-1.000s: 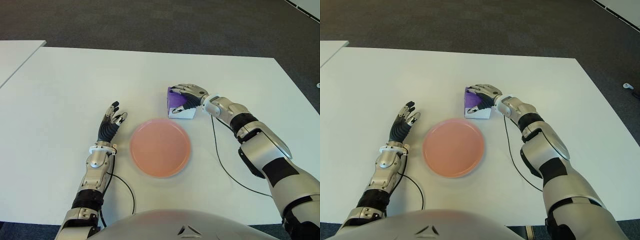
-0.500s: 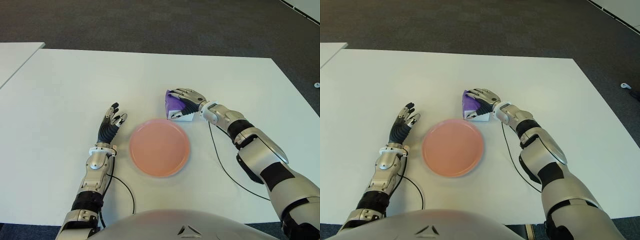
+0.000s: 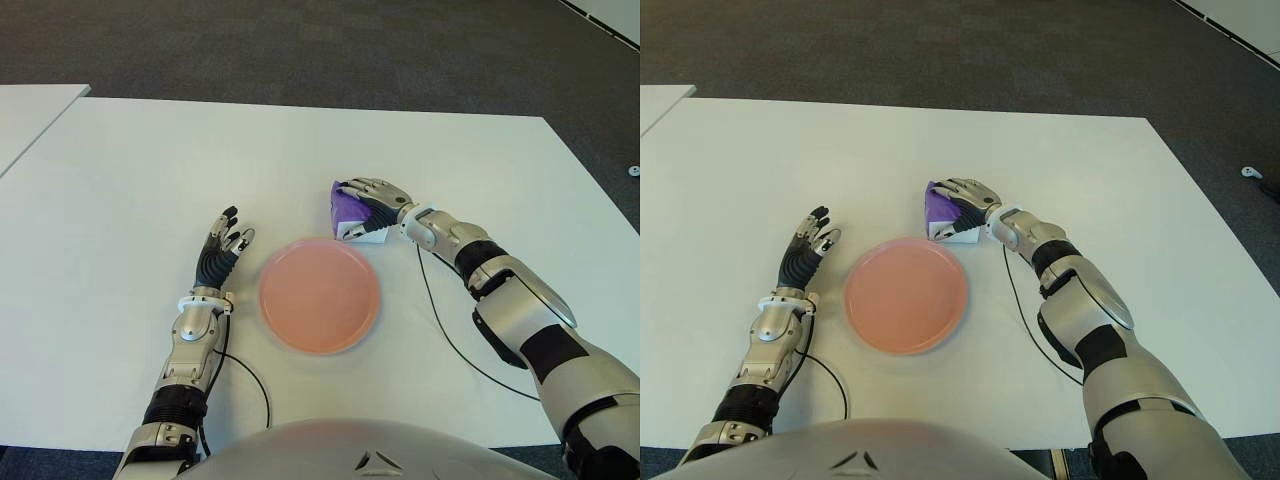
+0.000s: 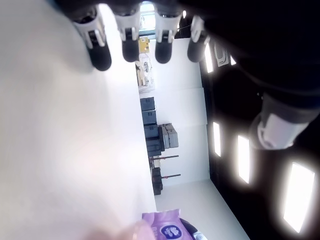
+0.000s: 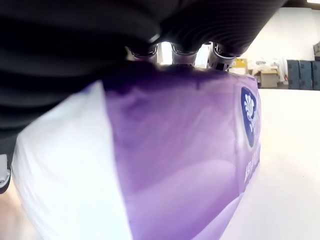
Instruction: Put the tissue paper into the plate.
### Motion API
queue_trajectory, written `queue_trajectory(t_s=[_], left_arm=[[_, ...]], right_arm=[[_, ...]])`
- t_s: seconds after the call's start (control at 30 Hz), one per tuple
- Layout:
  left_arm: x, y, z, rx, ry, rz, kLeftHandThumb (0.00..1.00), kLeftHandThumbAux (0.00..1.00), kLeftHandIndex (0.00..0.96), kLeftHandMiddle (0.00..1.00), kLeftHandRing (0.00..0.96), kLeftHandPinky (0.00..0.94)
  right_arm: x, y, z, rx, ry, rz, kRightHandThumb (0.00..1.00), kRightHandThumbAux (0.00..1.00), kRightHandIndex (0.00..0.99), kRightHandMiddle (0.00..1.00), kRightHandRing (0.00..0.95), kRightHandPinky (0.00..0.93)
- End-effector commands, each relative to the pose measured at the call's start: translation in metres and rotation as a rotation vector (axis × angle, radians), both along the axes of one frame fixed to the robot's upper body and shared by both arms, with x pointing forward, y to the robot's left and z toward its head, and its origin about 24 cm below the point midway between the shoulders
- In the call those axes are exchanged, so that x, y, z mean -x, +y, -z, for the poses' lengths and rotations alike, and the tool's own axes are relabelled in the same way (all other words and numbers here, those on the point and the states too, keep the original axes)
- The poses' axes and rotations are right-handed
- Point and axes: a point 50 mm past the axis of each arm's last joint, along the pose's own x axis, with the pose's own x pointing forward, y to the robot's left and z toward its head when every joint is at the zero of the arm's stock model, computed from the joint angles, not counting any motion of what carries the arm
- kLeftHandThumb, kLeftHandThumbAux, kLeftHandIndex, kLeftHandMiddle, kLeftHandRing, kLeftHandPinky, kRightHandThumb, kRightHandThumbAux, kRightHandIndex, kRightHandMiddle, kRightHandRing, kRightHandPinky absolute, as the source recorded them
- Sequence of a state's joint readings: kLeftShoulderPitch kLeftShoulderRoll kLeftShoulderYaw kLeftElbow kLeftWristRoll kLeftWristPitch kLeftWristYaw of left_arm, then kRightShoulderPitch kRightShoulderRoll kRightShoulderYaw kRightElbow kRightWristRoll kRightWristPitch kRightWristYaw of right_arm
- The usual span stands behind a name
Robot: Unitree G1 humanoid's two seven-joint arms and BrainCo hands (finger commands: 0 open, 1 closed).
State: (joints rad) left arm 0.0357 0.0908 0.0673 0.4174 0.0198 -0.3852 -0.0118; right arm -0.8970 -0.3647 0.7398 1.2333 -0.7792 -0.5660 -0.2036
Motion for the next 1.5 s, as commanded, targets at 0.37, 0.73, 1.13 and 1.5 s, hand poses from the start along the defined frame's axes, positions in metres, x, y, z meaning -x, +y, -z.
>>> queue_trajectory(t_s=[0.37, 0.73, 1.13, 1.5], left_arm=[[0.030, 0.001, 0.032, 0.022, 0.196, -0.054, 0.159, 0.542, 0.000, 0.000, 0.000, 0.000], [0.031, 0.001, 0.030, 0.019, 0.188, -0.046, 0.144, 0.521, 0.000, 0.000, 0.000, 0.000], [0.032, 0.002, 0.030, 0.043, 0.190, -0.064, 0.159, 0.547, 0.000, 0.000, 0.000, 0.000], [0.034, 0.002, 0.029, 0.049, 0.176, -0.062, 0.168, 0.562, 0.000, 0.000, 0.000, 0.000]], right_arm=[[0.052, -0.020, 0.078, 0.139, 0.340, 0.023, 0.326, 0.427, 0.000, 0.000, 0.000, 0.000], [0.053, -0.024, 0.080, 0.154, 0.352, 0.046, 0.342, 0.432, 0.000, 0.000, 0.000, 0.000], [0.053, -0.029, 0.082, 0.183, 0.276, 0.060, 0.334, 0.440, 0.000, 0.000, 0.000, 0.000], [0.054, -0.034, 0.083, 0.334, 0.050, -0.031, 0.351, 0.466, 0.000, 0.000, 0.000, 0.000]])
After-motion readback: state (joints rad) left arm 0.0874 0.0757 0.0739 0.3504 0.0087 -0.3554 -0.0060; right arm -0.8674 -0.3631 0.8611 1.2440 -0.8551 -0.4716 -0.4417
